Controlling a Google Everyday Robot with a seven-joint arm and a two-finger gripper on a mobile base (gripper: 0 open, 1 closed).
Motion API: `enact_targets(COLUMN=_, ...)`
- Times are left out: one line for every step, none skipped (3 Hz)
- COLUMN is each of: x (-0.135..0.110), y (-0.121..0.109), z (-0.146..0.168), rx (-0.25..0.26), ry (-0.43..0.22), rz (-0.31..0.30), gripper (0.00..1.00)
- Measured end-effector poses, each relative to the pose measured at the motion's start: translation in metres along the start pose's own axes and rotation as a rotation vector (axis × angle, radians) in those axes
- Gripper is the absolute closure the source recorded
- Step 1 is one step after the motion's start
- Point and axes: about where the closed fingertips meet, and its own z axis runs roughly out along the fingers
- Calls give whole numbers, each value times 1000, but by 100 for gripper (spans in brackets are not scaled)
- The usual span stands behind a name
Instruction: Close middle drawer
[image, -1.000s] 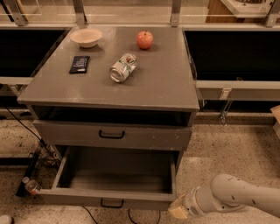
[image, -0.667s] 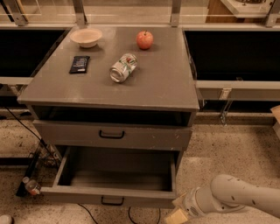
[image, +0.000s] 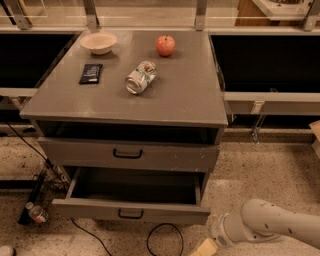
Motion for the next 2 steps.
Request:
enact_targets(x=0, y=0, z=0, rx=0, ry=0, rz=0, gripper=19)
enact_targets(x=0, y=0, z=0, rx=0, ry=0, rz=0, gripper=49)
